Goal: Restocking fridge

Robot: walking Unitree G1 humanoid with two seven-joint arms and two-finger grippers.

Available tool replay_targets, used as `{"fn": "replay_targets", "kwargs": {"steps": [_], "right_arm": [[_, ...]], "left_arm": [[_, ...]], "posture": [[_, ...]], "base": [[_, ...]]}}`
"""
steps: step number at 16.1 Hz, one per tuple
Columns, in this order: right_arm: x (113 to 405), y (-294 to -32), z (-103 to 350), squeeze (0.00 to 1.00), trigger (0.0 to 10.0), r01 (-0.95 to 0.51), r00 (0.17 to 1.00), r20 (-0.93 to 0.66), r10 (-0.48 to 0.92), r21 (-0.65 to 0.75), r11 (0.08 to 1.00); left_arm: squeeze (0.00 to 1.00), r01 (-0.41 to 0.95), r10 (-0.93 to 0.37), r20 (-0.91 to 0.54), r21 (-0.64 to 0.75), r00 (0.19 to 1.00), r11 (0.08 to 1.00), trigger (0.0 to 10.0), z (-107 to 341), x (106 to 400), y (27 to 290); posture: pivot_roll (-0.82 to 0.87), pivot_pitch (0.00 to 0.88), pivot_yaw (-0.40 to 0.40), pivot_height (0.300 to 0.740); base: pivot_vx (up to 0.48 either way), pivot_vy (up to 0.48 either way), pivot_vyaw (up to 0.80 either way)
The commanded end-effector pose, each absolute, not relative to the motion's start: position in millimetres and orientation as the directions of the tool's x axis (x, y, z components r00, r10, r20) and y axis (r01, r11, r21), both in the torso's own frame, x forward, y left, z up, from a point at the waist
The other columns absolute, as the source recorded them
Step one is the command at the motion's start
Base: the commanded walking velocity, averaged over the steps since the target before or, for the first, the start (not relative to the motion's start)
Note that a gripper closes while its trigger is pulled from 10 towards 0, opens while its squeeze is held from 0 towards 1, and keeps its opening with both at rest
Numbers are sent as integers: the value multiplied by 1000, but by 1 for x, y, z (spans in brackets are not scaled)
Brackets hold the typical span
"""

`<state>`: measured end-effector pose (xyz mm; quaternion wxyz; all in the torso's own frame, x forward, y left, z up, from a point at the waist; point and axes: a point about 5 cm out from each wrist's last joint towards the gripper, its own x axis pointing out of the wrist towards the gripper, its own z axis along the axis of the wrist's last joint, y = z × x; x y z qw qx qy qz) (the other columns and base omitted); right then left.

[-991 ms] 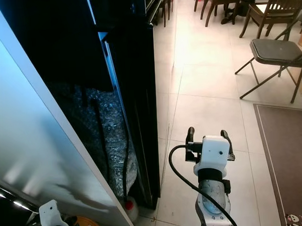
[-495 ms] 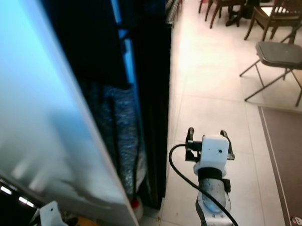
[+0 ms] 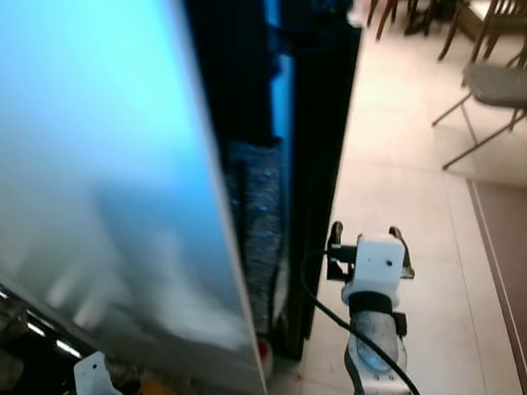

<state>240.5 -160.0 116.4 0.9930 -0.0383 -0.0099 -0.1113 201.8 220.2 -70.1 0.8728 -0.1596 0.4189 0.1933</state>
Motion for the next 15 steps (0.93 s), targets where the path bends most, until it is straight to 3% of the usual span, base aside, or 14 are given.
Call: {"fn": "replay_targets", "kwargs": {"steps": [1,9,11,15], "right_arm": [[241,-156,118,0,10000,212,977,32,-210,-64,975],[244,-162,116,0,10000,214,977,18,-214,-84,973],[254,-157,118,0,10000,98,995,18,-96,-87,991],[263,-154,115,0,10000,3,1000,-3,-3,-93,996]], "left_arm": [[0,-479,214,-808,-94,549,873,10000,-74,194,225],[0,-464,205,-810,-91,549,881,10000,-75,192,223],[0,-462,203,-811,-91,548,882,10000,-75,192,223],[0,-454,200,-813,-88,547,887,10000,-76,191,222]], "posture": [[-167,0,55,740],[-173,0,57,740],[-174,0,56,740],[-168,0,52,740]], "base": [[0,0,0],[0,0,0],[0,0,0],[0,0,0]]}}
